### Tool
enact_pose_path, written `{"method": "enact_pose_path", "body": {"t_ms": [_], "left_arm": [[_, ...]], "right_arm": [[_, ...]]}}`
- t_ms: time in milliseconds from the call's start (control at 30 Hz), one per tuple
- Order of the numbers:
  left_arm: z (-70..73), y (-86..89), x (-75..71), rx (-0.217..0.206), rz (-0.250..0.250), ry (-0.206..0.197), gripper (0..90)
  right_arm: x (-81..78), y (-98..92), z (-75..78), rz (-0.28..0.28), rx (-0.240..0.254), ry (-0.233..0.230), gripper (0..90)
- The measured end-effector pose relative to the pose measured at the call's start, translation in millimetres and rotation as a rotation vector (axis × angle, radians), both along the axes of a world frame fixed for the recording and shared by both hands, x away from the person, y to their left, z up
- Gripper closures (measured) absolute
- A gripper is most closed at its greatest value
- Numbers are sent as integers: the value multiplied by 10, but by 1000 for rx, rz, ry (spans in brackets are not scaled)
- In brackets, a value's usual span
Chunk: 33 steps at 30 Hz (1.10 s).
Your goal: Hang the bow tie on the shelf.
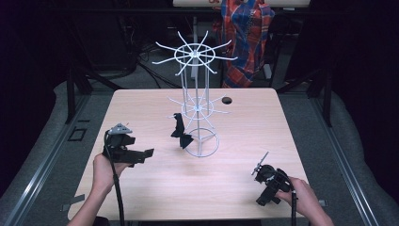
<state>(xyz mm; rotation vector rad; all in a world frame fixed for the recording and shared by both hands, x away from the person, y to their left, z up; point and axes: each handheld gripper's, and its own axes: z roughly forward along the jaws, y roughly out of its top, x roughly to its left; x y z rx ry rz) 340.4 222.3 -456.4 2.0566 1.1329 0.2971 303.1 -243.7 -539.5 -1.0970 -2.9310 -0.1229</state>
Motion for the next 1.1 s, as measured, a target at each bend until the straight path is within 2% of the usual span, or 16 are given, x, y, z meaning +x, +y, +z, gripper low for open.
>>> {"method": "enact_pose_path", "body": {"t_ms": [100, 133, 167, 267, 300, 500, 733, 800, 867, 1100], "left_arm": [[-54, 56, -57, -12, 24, 24, 66], [-96, 87, -96, -10, 34, 44, 57], [-96, 87, -96, -10, 34, 44, 51], [-166, 122, -142, 4, 45, 76, 27], [-187, 136, -163, 8, 51, 89, 13], [-206, 196, -266, 7, 68, 90, 4], [-308, 283, -397, 19, 101, 104, 3], [-330, 305, -418, 23, 112, 110, 2], [-344, 326, -426, 19, 114, 116, 2], [-443, 303, -372, 57, 108, 153, 3]], "right_arm": [[7, -7, -5, -4, -4, -5, 94], [7, -10, 0, -6, -1, 1, 94], [7, -10, 0, -6, -1, 1, 94], [9, -17, 18, 3, -12, -1, 93], [2, -14, 16, -4, -1, -11, 93], [9, -9, 4, -10, 0, -12, 93], [-1, -15, 22, -10, -1, -30, 94], [7, -13, 29, -2, -22, -21, 136], [3, -12, 24, 5, -14, -34, 140], [-12, -4, 49, 8, -7, -43, 127]]}}
